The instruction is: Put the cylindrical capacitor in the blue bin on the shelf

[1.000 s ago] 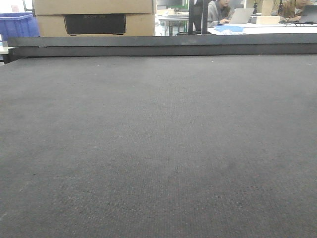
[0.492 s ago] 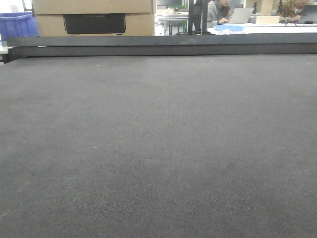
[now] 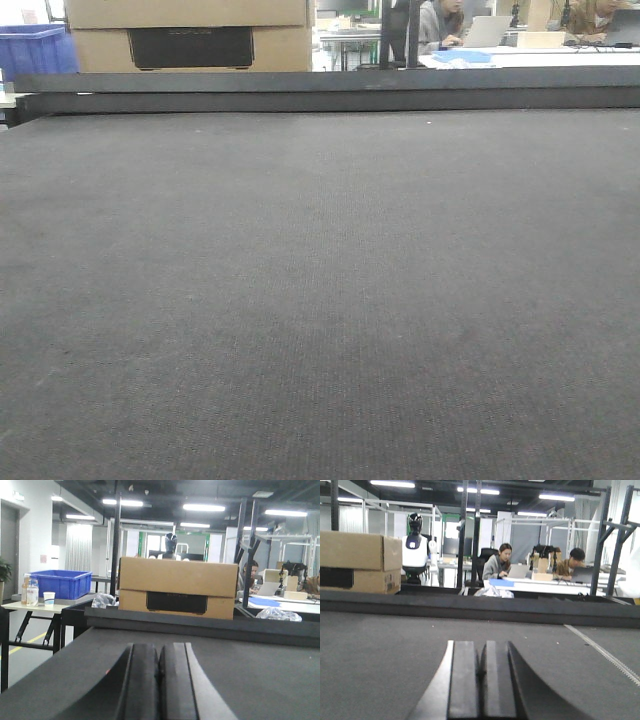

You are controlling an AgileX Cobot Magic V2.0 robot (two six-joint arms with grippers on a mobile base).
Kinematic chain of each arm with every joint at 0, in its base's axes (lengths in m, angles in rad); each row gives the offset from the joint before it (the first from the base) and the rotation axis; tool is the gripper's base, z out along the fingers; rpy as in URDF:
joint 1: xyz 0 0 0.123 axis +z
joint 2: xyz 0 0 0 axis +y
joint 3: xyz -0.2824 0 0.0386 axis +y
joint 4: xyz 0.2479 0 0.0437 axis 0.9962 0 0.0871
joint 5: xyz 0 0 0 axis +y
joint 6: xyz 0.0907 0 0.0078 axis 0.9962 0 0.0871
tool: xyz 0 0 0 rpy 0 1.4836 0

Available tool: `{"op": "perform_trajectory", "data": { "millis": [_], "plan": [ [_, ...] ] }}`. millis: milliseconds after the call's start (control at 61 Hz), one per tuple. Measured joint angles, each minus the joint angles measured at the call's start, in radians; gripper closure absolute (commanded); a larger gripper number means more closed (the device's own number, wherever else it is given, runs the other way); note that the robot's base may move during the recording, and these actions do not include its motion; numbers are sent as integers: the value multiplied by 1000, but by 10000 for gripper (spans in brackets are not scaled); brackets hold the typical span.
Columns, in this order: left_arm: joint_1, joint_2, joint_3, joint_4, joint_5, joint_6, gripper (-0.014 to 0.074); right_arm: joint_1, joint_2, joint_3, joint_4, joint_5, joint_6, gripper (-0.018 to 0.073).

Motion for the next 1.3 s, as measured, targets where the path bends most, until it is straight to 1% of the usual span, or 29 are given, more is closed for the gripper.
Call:
{"op": "perform_trajectory", "data": {
  "millis": [66,115,213,246,295,361,410,475,492,508,541,557,574,590,623,656,787,984,1148,1295],
  "plan": [
    [0,24,-57,3,51,0,707,0,0,-18,0,46,0,721],
    [0,51,-110,9,118,0,707,0,-2,-59,0,107,0,721],
    [0,127,-237,20,229,0,703,0,-3,-182,0,209,0,721],
    [0,150,-270,23,251,0,687,0,-4,-233,0,236,0,721],
    [0,192,-325,26,283,0,643,0,-4,-304,0,264,0,721],
    [0,250,-387,27,310,0,536,0,18,-394,0,281,0,718],
    [0,295,-428,27,320,0,453,0,50,-458,0,290,0,673],
    [0,359,-474,29,336,0,311,0,114,-535,0,304,0,564],
    [0,372,-481,29,337,0,285,0,128,-548,0,306,0,487],
    [0,390,-490,29,338,0,248,0,150,-566,0,308,0,444],
    [0,414,-499,29,340,0,204,0,180,-588,0,316,0,351],
    [0,425,-502,29,340,0,184,0,196,-597,0,315,0,278],
    [0,441,-507,29,340,0,158,0,220,-610,0,318,0,230],
    [0,457,-510,29,340,0,144,0,236,-618,0,320,0,160],
    [0,475,-511,29,340,0,113,0,277,-634,0,322,0,52],
    [0,495,-511,29,335,0,100,0,319,-646,0,322,0,-17],
    [-10,536,-511,29,322,0,84,0,513,-656,0,281,0,-9],
    [-69,538,-511,29,312,0,84,0,766,-656,0,169,0,-9],
    [-83,541,-511,25,312,0,84,-2,991,-599,0,9,0,-9],
    [-83,541,-511,23,312,0,84,-45,1153,-499,16,-196,0,-9]
  ]
}}
